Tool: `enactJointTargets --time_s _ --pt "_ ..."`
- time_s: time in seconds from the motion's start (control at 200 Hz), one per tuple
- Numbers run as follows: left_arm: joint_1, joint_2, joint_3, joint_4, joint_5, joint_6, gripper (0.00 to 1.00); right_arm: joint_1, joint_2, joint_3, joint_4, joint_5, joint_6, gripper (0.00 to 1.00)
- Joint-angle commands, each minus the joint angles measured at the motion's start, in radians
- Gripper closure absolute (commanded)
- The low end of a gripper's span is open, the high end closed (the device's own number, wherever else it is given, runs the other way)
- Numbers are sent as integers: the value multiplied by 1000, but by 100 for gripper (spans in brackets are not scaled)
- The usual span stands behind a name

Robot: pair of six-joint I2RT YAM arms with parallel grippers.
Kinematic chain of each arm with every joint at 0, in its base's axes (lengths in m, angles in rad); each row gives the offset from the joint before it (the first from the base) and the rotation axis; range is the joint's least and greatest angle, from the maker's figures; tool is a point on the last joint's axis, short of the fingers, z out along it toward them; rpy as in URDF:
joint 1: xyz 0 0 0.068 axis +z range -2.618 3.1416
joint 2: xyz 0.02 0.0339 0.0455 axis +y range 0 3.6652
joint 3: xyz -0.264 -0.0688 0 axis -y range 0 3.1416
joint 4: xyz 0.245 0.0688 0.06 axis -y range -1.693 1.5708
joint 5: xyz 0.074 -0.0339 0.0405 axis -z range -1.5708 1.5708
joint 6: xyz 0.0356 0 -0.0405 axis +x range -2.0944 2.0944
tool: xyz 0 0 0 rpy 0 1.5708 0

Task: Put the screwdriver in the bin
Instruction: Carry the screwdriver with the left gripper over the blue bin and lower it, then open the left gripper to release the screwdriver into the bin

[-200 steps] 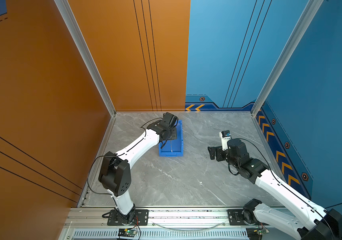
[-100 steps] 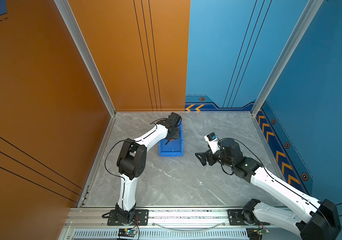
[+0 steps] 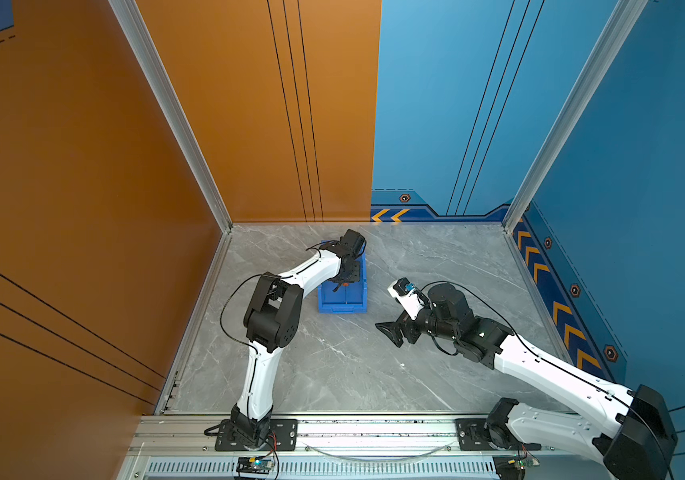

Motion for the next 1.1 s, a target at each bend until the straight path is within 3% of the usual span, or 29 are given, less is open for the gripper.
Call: enactJointTargets --time_s 0.0,0.401,0.801,1.096 --pt "-6 24 27 6 -32 -13 100 7 4 6 64 12 27 0" --pt "-17 68 -5 67 -43 -38 99 10 -35 -23 72 39 61 0" --pt "-22 30 -23 67 -63 -41 64 8 -69 -40 72 84 69 0" --pt "-24 -70 -18 66 -72 -19 57 3 -124 -65 70 132 62 0"
